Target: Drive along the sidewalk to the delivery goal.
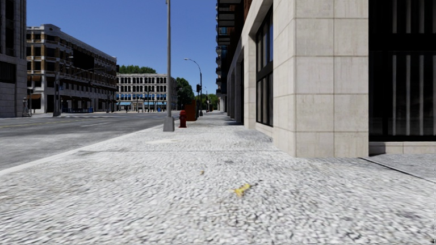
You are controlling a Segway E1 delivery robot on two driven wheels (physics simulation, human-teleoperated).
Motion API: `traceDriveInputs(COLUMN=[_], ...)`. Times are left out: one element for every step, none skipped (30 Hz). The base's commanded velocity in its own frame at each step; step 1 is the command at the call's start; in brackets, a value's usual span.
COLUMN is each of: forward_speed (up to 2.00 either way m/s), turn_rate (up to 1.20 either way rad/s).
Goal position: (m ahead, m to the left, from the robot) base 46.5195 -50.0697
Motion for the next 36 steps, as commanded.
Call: traceDriveInputs(forward_speed=[2.0, 2.0, 2.0, 2.0, 2.0, 2.0, 2.0, 2.0, 2.0, 2.0, 2.0, 2.0, 2.0, 2.0, 2.0, 2.0, 2.0, 2.0, 2.0, 2.0, 2.0, 2.0, 2.0, 2.0, 2.0, 2.0, 2.0, 2.0, 2.0, 2.0, 2.0, 2.0, 2.0, 2.0, 2.0, 2.0], turn_rate=[0.0, 0.0, 0.0, 0.0, 0.0, 0.0, 0.0, 0.0, 0.0, 0.0, 0.0, 0.0, 0.0, 0.0, 0.0, 0.0, 0.0, 0.0, 0.0, 0.0, 0.0, 0.0, 0.0, 0.0, 0.0, 0.0, 0.0, 0.0, 0.0, 0.0, 0.0, 0.0, 0.0, 0.0, 0.0, 0.0])
